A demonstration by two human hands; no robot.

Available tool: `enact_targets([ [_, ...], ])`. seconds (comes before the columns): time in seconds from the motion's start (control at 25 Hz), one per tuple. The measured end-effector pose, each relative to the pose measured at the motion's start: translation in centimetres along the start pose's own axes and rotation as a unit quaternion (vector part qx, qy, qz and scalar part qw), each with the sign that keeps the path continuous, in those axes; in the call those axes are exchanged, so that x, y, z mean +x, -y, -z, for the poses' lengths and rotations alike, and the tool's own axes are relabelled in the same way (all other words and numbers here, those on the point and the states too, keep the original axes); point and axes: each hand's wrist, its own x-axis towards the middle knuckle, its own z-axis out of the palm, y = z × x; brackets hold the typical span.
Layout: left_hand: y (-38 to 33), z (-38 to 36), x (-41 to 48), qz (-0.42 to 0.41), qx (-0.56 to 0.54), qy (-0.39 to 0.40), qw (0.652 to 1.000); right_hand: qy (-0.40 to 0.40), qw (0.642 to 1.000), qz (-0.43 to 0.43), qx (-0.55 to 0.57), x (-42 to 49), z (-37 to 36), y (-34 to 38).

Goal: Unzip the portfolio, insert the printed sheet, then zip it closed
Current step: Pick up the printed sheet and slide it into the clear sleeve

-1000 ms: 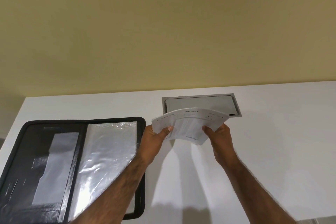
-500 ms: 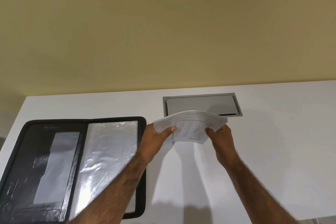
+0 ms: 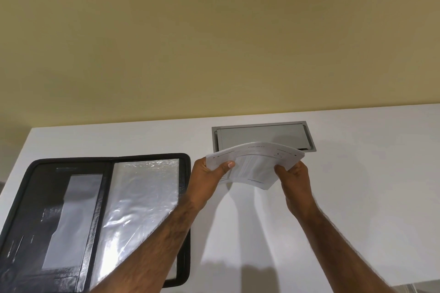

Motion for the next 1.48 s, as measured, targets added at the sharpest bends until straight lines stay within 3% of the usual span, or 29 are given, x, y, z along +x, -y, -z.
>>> enact_targets([
  [0.28, 1.4, -0.4, 0.6, 0.019, 0.003, -0.011, 1.000, 0.006, 1.000, -0.012, -0.023, -0.2, 0.6, -0.7],
  [0.6, -0.7, 1.1, 1.2, 0.013, 0.029, -0.054, 0.998, 0.057, 0.975, -0.012, -0.213, 0.6, 0.1, -0.7],
  [0.8, -4.5, 8.5, 2.3, 0.010, 0.023, -0.100, 0.995, 0.151, 0.956, 0.032, -0.251, 2.7, -7.0, 2.5],
  [0.96, -7.2, 17.3, 5.3, 0.000, 0.045, -0.158, 0.986, 0.164, 0.958, 0.033, -0.235, 5.5, -15.6, 4.5],
  [1.08, -5.7, 23.7, 6.2, -0.006, 0.189, -0.274, 0.943, 0.159, 0.955, 0.059, -0.244, 7.7, -20.2, 6.1],
  [1.12, -4.4, 25.4, 6.0, 0.002, 0.274, -0.269, 0.923, 0.161, 0.955, 0.069, -0.241, 8.4, -21.6, 6.7],
  [1.24, 0.1, 27.6, 5.1, 0.016, 0.529, -0.125, 0.839, 0.162, 0.956, 0.078, -0.233, 10.4, -24.6, 7.5],
  [1.36, 2.9, 27.7, 5.0, -0.046, 0.681, -0.050, 0.729, 0.162, 0.950, 0.089, -0.253, 11.4, -26.5, 7.4],
  [1.48, 4.2, 28.1, 5.4, -0.053, 0.707, -0.054, 0.703, 0.173, 0.929, 0.129, -0.302, 11.9, -27.7, 7.4],
])
